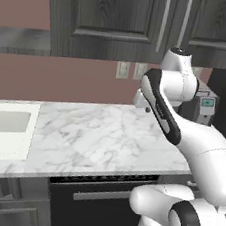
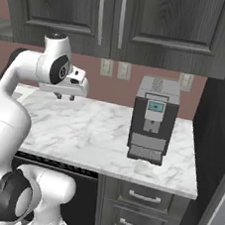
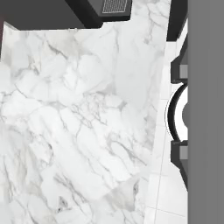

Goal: Take the pizza cutter from the drawer on the right and place it on the dining counter for cutting.

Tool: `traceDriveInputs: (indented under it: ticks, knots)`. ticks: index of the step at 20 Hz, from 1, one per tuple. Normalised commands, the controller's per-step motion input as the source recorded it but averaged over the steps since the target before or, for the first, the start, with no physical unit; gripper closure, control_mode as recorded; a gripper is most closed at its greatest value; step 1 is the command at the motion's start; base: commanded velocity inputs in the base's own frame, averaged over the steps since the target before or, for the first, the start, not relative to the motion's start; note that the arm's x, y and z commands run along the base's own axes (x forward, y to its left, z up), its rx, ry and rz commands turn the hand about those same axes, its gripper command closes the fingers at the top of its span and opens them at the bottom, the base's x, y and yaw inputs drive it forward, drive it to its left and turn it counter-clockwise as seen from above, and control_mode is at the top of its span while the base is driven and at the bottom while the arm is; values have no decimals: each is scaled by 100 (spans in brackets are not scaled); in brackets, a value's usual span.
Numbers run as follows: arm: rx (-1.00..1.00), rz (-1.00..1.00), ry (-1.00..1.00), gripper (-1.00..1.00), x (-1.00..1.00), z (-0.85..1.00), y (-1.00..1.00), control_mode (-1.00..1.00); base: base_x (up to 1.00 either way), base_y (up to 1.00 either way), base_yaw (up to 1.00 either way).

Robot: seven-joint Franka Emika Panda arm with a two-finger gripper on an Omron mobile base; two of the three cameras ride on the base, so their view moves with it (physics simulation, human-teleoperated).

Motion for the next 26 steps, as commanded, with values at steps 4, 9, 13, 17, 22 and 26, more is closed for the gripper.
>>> traceDriveInputs:
  ticks: [4,9,13,17,22,26]
  knots:
    - [3,-6,-2,-100,-41,-3,-43,-100,0,0,0]
    - [25,-20,-7,-100,-100,-34,-100,-100,0,0,0]
    - [28,-36,-2,-100,-85,-43,-100,-100,0,0,0]
    - [24,-51,-1,-100,-53,-36,-72,-100,0,0,0]
    - [29,-31,-10,-100,-28,-41,-82,-100,0,0,0]
    - [23,-9,-18,-100,-23,-50,-69,-100,0,0,0]
